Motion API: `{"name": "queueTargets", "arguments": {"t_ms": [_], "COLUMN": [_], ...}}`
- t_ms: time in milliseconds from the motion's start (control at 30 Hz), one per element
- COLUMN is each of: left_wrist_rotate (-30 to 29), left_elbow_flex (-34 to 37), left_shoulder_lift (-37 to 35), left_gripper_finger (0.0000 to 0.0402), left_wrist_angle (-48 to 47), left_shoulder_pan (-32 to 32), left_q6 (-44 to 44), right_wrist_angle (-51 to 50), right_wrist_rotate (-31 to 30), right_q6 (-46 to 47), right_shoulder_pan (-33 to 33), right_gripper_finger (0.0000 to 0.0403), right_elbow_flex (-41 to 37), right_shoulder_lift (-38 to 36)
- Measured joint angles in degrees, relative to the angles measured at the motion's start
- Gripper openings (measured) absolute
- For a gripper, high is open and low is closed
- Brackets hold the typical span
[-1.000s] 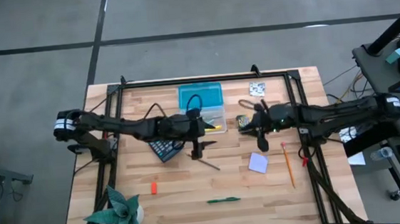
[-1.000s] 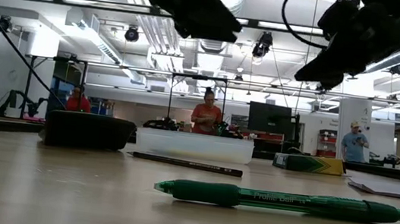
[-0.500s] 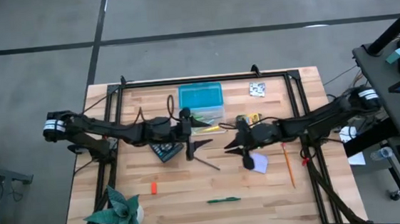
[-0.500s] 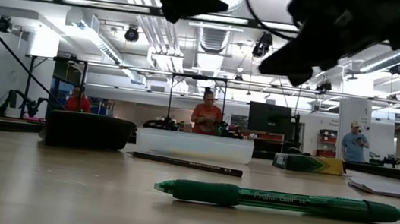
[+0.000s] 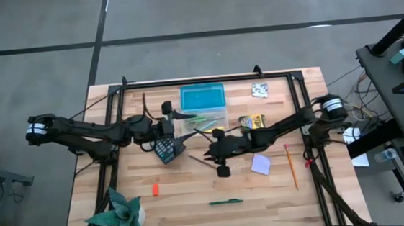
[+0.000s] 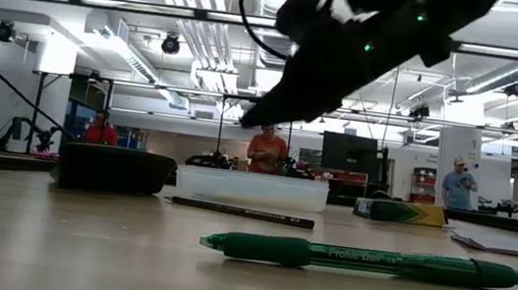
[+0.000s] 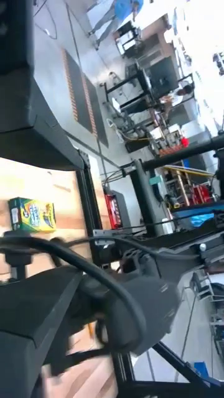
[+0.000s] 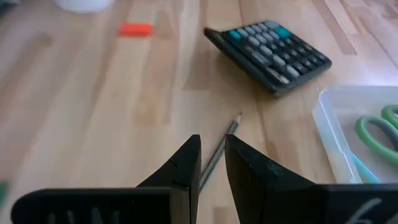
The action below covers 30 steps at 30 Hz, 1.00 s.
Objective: Pack school essentials
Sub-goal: Put the black pencil into the blue supply box
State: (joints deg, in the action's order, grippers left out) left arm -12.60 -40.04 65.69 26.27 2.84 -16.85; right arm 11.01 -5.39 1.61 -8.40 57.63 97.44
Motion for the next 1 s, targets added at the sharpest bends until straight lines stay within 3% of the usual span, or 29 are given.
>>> {"name": "queueTargets", "arguments": {"t_ms": [200,567,1000], "left_wrist_rotate": [-0.39,-1.27,-1.22], "left_elbow_flex": [5.28,10.14,12.23], "left_shoulder_lift": [-4.00,-8.84,-11.54], "left_gripper_finger": [0.0244,0.0245,0.0245], "left_wrist_angle": [2.13,8.86,8.69], "left_shoulder_pan": [-0.05,0.14,0.39], "left_q6": [-0.03,0.68,1.39], "right_wrist_angle": [-13.84,-23.45,-25.33], "right_wrist_rotate": [-2.86,-2.57,-2.11], "right_q6": [0.08,4.52,9.79], "right_shoulder_pan": [0.11,0.46,0.68], "right_gripper_finger": [0.0063,0.0066,0.0157], "right_elbow_flex": [10.13,21.47,22.17], "right_shoulder_lift": [8.24,17.11,17.89]}}
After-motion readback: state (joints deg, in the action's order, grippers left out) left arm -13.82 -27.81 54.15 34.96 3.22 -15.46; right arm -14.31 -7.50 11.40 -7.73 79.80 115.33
